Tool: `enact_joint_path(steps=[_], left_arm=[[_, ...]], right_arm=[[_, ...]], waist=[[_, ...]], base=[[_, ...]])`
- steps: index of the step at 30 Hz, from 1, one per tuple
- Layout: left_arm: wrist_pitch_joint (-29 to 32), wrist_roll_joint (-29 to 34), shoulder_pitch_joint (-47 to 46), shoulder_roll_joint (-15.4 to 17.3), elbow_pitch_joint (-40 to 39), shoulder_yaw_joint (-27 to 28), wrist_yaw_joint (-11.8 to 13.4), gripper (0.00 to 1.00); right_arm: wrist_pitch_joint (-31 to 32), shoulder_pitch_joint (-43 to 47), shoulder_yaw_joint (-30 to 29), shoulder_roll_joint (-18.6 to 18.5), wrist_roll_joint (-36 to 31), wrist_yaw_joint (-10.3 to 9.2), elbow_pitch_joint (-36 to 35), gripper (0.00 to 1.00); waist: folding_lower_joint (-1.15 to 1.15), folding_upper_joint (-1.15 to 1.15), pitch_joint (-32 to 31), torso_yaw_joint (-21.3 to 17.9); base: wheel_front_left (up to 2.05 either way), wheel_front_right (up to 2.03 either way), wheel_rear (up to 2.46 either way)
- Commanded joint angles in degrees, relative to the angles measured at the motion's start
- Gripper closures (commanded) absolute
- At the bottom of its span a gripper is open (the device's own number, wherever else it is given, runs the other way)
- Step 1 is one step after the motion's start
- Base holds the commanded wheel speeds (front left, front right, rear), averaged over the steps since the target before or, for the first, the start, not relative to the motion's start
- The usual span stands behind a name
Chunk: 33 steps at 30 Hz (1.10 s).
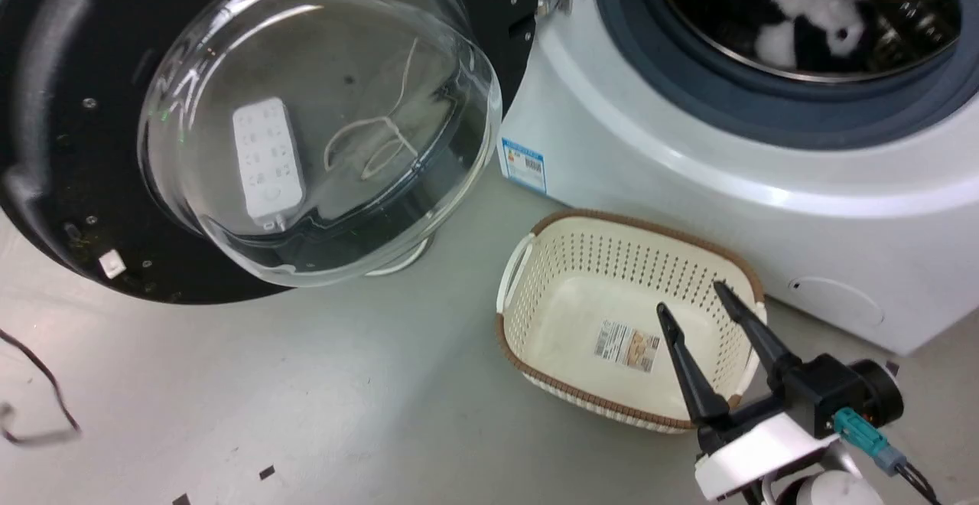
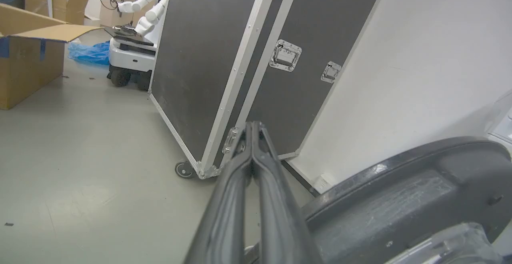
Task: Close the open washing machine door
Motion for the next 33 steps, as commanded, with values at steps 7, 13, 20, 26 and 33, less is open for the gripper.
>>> enact_joint_path(steps=[7,13,20,26,33], left_arm=[[13.1,-11.7,-10.1,4.0,14.8,2.1,0.5,1.0],[21.1,-18.8,-14.1,5.0,23.5,4.3,1.5,1.0],[27.1,-22.5,-15.4,6.3,29.0,5.1,1.6,1.0],[36.4,-27.3,-14.0,5.4,28.8,5.0,0.1,1.0],[48.6,-33.8,-8.4,1.5,23.0,4.9,-0.7,1.0]], right_arm=[[-0.7,-2.9,1.4,-1.3,0.0,0.05,-0.1,0.0],[-0.5,-3.9,2.4,-1.7,0.1,0.05,0.0,0.0],[-0.4,-4.5,2.1,-2.5,0.0,0.05,0.1,0.0],[-0.5,-3.6,1.9,-2.1,0.1,0.05,0.8,0.0],[-0.8,-1.8,1.4,-0.3,0.3,0.05,2.8,0.0]], waist=[[-0.01,0.0,3.4,-0.8],[-0.01,0.0,4.9,-2.4],[-0.01,0.0,5.8,-3.9],[-0.01,0.0,4.4,-4.5],[-0.01,0.0,-0.2,-4.4]], base=[[0.0,0.0,0.0],[0.0,0.0,0.0],[0.0,0.0,0.0],[0.0,0.0,0.0],[0.0,0.0,0.0]])
